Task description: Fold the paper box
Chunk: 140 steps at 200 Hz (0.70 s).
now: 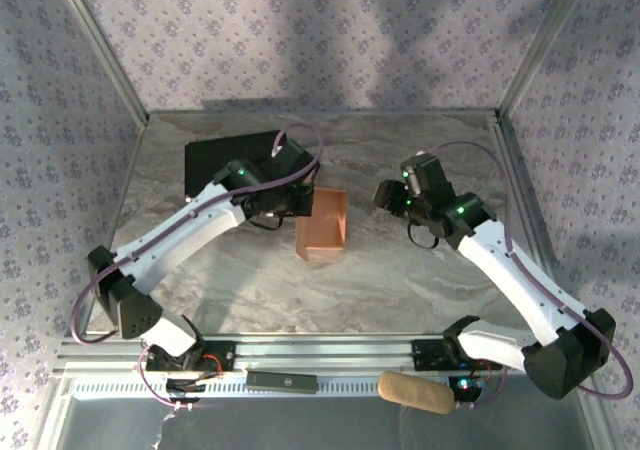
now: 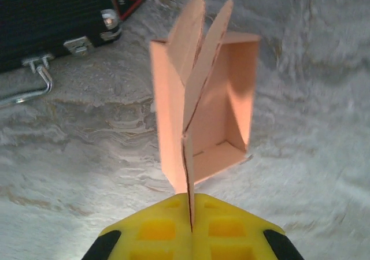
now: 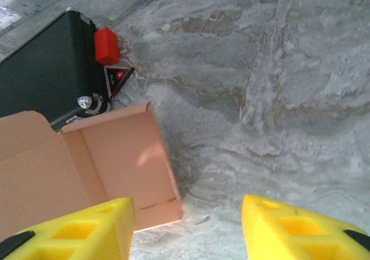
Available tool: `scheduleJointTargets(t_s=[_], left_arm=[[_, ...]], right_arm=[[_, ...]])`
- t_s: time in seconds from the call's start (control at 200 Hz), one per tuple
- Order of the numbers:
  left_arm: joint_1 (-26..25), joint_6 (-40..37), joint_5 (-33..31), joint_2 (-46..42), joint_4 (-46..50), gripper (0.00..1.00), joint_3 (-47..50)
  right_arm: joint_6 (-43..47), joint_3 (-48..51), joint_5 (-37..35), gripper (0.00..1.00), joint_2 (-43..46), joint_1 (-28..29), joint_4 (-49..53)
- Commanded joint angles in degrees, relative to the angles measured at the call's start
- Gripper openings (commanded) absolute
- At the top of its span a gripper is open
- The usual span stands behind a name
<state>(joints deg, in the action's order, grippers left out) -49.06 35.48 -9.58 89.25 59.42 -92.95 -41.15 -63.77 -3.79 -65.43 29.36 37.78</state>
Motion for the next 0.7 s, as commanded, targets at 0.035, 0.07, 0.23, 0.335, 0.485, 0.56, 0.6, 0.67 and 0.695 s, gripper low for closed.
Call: scheduleJointTargets(t_s=[0.035,0.07,0.23,0.335,0.485,0.56,0.6,0.67,0.695], left_arm=[[-0.2,-20.1,8.8,6.0,10.9,0.00,-10.1],[-0.2,-23.1,8.9,8.0,13.4,0.00,-12.4],[-0.5,-35.1,8.2,18.6,24.7,0.00,-25.2],[-1.3,-43.0,1.9,24.2,29.4,0.00,-30.2],[-2.0,-52.3,-4.0,29.1,29.4,0.00,-36.4],[-1.9,-57.2,-4.7,29.8,27.2,0.00,-37.5],[-2.0,-59.6,-4.4,29.8,26.2,0.00,-37.2],[-1.9,-62.4,-3.8,30.1,24.7,0.00,-37.3],[-1.9,-63.1,-4.0,30.2,24.3,0.00,-37.2]], right_arm=[[14.6,1.9,11.0,0.49,2.3,-2.3,-5.9],[16.5,2.7,12.9,0.50,3.0,-2.7,-7.4],[22.8,6.5,17.0,0.49,5.4,-3.9,-13.4],[24.2,8.6,17.5,0.48,6.2,-5.2,-15.3],[25.1,12.3,19.3,0.46,6.2,-6.9,-18.0],[24.9,14.4,19.3,0.45,5.5,-7.4,-19.4],[24.7,15.4,19.8,0.45,5.0,-7.8,-19.9],[24.2,16.9,20.6,0.45,4.2,-8.3,-21.0],[24.0,17.3,20.8,0.45,3.8,-8.6,-21.1]])
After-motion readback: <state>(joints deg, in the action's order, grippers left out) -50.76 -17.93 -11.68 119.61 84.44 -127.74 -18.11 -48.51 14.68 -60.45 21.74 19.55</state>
